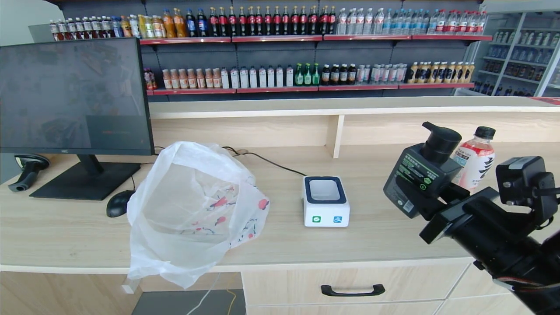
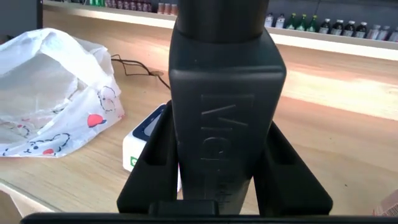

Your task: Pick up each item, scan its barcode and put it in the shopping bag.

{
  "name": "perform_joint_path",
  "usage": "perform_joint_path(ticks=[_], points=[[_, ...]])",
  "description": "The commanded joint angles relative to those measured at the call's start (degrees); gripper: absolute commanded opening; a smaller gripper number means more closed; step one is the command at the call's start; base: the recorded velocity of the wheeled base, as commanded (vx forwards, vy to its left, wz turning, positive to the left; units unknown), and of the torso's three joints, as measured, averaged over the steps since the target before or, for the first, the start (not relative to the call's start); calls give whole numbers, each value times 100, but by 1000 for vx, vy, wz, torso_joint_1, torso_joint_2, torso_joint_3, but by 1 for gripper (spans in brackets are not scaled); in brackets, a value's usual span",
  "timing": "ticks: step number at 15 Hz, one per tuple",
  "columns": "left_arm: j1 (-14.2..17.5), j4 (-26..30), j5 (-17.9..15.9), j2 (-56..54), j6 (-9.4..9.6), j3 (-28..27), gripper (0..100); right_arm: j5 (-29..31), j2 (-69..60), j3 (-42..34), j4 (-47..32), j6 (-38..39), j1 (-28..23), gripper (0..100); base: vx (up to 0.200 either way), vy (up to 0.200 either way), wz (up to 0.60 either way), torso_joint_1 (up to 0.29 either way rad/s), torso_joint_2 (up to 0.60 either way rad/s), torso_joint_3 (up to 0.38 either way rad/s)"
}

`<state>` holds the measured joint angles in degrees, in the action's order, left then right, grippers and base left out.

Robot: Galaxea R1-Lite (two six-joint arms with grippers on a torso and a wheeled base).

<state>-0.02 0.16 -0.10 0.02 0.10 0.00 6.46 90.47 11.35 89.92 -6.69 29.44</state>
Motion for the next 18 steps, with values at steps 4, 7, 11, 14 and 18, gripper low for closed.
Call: perform_joint_path(ticks=[4, 7, 11, 14, 18], points=[[2, -7, 10, -2, -19, 0, 100, 242, -82, -36, 8, 142, -52, 0, -150, 0, 0, 9, 7, -2], [2, -7, 10, -2, -45, 0, 100, 250, -82, -71, 8, 142, -52, 0, 0, 0, 0, 0, 0, 0], [2, -7, 10, -2, -45, 0, 100, 250, -55, -19, 8, 142, -52, 0, 0, 150, 0, 8, 5, 1], [2, -7, 10, -2, -45, 0, 100, 250, -47, 201, 8, 89, -26, 0, 0, 200, 0, 15, 15, 1], [2, -7, 10, -2, -54, 0, 100, 233, -55, 139, 8, -280, -61, 0, 0, 150, 0, 2, -1, -1]])
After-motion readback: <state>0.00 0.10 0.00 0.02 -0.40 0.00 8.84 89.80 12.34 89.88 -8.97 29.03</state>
